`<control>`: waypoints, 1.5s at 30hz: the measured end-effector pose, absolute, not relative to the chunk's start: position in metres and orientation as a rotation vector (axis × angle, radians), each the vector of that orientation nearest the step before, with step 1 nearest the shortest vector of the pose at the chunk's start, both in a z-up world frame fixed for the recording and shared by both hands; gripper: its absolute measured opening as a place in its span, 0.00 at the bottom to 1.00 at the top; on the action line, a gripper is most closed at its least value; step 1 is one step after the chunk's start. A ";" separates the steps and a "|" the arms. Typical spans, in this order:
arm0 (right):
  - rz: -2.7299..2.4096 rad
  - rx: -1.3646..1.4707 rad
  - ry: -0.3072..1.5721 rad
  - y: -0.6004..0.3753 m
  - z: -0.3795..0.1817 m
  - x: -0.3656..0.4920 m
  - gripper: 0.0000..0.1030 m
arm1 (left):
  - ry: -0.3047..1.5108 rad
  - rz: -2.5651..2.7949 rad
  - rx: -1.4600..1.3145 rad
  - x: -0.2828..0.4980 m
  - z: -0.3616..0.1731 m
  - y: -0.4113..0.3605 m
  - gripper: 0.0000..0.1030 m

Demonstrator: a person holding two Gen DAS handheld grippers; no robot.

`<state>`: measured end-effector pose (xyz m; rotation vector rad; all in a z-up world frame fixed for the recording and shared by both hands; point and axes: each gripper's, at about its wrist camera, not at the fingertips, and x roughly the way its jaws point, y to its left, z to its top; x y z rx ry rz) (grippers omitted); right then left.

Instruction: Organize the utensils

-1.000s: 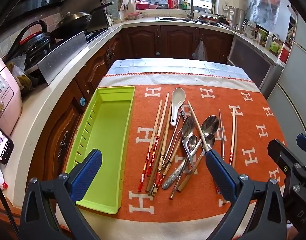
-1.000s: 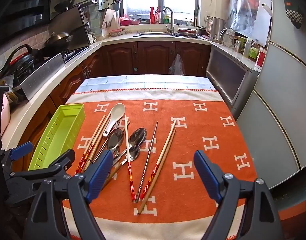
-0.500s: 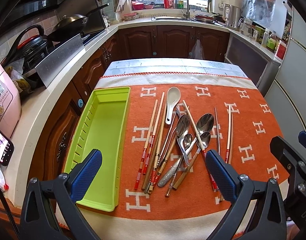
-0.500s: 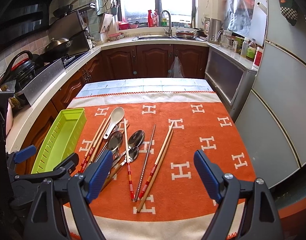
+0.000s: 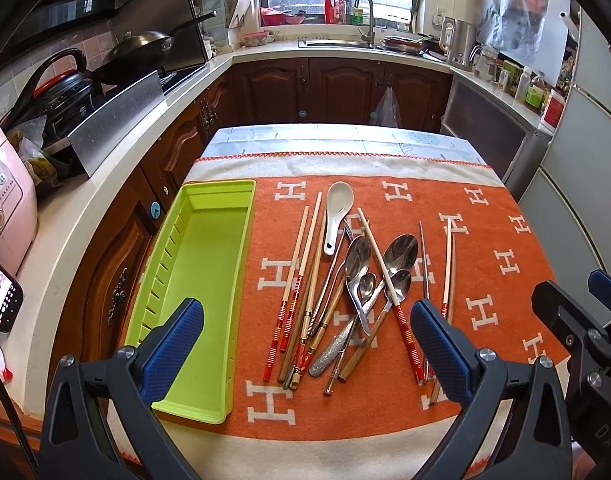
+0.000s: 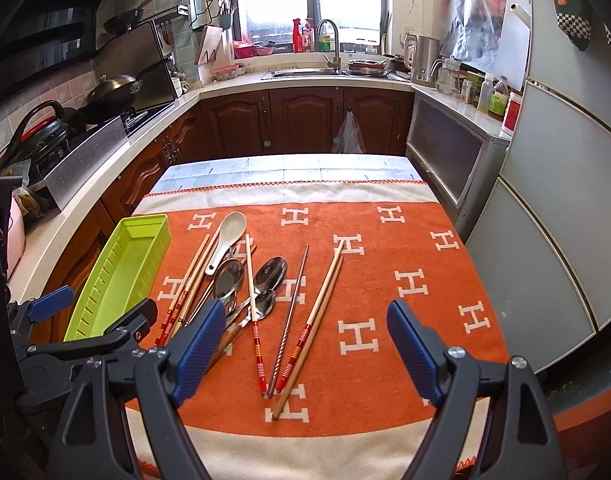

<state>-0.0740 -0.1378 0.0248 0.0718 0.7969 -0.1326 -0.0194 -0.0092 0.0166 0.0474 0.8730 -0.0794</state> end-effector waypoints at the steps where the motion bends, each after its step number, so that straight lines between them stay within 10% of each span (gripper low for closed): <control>1: -0.132 0.070 0.794 -0.136 0.026 -0.075 0.81 | 0.870 -0.078 0.047 -0.020 0.018 -0.008 0.99; 39: -0.086 0.101 0.835 -0.141 0.018 -0.054 0.81 | 0.982 -0.122 0.013 0.018 0.008 -0.011 0.99; 45: -0.056 0.226 0.923 -0.181 0.006 -0.028 0.67 | 1.007 -0.187 0.054 0.046 0.003 -0.032 0.97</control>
